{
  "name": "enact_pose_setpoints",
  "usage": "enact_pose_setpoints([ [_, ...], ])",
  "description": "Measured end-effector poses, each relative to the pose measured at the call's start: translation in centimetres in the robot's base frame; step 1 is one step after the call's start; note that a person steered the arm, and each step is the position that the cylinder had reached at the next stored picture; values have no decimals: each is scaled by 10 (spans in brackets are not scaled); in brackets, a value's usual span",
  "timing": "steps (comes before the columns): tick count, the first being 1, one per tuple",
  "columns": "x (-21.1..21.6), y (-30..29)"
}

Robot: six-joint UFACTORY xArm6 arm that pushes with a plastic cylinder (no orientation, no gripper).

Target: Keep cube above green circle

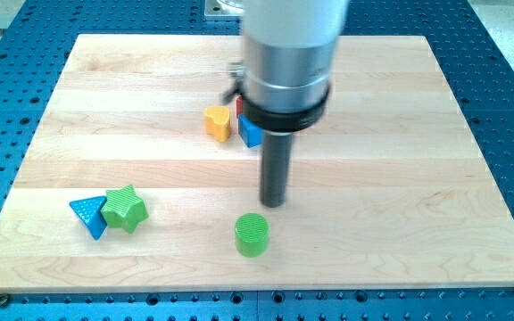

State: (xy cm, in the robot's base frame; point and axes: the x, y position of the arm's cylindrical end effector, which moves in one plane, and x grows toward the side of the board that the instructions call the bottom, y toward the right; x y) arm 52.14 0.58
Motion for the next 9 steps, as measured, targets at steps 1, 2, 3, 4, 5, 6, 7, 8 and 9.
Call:
enact_pose_setpoints([
  [1, -1, -46],
  [2, -52, -47],
  [3, -56, -57],
  [4, -85, -64],
  [5, -102, -82],
  [6, -124, -70],
  [7, -131, 13],
  [8, -101, 29],
  [9, -59, 24],
])
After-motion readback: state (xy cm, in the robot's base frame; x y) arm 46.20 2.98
